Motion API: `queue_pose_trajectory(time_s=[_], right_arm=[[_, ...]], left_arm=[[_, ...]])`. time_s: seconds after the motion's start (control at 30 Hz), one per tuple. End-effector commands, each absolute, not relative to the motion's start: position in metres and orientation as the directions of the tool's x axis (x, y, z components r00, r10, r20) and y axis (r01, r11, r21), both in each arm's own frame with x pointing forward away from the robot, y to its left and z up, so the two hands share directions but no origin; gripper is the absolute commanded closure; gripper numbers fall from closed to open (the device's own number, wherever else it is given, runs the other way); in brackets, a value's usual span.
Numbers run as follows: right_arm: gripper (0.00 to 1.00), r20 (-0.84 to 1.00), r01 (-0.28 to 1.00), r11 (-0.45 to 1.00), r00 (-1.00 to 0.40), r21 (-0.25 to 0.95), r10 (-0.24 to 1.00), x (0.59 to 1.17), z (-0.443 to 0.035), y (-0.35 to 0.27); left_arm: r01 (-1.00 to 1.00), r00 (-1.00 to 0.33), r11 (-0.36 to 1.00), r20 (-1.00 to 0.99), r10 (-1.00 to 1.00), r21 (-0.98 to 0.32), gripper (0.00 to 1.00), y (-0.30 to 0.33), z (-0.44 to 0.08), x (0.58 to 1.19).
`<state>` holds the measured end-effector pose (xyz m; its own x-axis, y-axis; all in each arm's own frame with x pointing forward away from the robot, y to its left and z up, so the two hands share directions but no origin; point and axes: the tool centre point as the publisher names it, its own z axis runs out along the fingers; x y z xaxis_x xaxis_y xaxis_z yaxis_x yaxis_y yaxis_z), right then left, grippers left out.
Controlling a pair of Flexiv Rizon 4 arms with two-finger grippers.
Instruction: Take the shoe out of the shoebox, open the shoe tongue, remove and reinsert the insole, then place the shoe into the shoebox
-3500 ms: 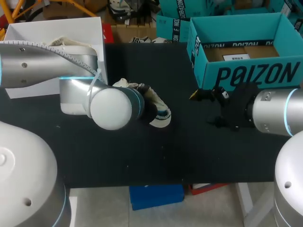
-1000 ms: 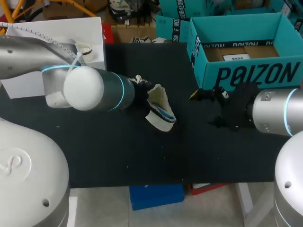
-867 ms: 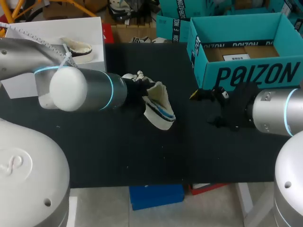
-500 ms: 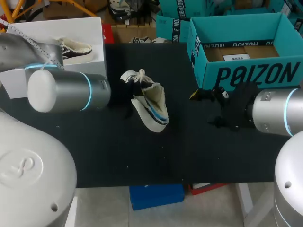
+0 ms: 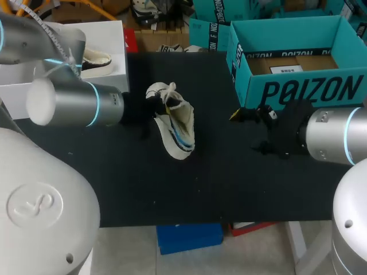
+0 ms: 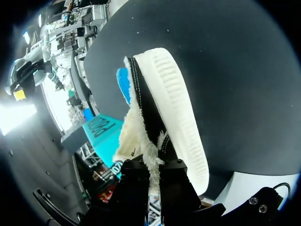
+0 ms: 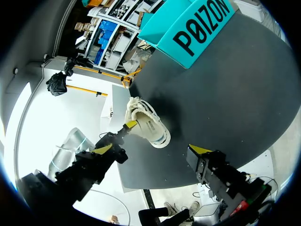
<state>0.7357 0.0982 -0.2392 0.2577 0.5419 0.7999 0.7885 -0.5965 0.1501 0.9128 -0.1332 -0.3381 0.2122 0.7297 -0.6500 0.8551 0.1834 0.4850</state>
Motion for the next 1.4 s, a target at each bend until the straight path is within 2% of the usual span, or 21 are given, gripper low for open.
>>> queue_pose_trajectory(time_s=[0.03,0.33,0.4,0.47,0.67,1.13,1.3,1.33,1.37,1.4], right_arm=[[0.00,0.807,0.803,-0.582,0.259,0.126,0.531,0.734,-0.240,0.092],[0.00,0.807,0.803,-0.582,0.259,0.126,0.531,0.734,-0.240,0.092],[0.00,0.807,0.803,-0.582,0.259,0.126,0.531,0.734,-0.240,0.092],[0.00,0.807,0.803,-0.582,0.259,0.126,0.531,0.734,-0.240,0.092],[0.00,0.807,0.803,-0.582,0.259,0.126,0.531,0.734,-0.240,0.092],[0.00,0.807,0.803,-0.582,0.259,0.126,0.531,0.734,-0.240,0.092],[0.00,0.807,0.803,-0.582,0.259,0.126,0.531,0.734,-0.240,0.092],[0.00,0.807,0.803,-0.582,0.259,0.126,0.531,0.734,-0.240,0.092],[0.00,0.807,0.803,-0.582,0.259,0.126,0.531,0.734,-0.240,0.092],[0.00,0.807,0.803,-0.582,0.259,0.126,0.531,0.734,-0.240,0.092]], left_arm=[[0.956,0.225,-0.022,-0.680,0.698,0.293,1.00,-0.133,-0.360,0.926],[0.971,0.168,-0.002,-0.671,0.722,0.241,1.00,-0.124,-0.381,0.932],[0.978,0.133,0.014,-0.665,0.735,0.210,0.00,-0.122,-0.380,0.931],[0.977,0.103,0.045,-0.642,0.760,0.209,0.00,-0.121,-0.376,0.929],[0.967,-0.107,0.227,-0.627,0.772,0.115,0.00,-0.128,-0.345,0.919],[0.956,-0.256,0.294,-0.518,0.816,-0.009,0.00,-0.144,-0.301,0.855],[0.935,-0.315,0.355,-0.461,0.829,-0.002,0.00,-0.150,-0.299,0.843],[0.931,-0.326,0.365,-0.441,0.836,0.003,0.11,-0.151,-0.300,0.841],[0.927,-0.342,0.376,-0.421,0.840,-0.003,0.51,-0.152,-0.301,0.840],[0.923,-0.347,0.384,-0.402,0.848,0.013,0.67,-0.152,-0.303,0.839]])
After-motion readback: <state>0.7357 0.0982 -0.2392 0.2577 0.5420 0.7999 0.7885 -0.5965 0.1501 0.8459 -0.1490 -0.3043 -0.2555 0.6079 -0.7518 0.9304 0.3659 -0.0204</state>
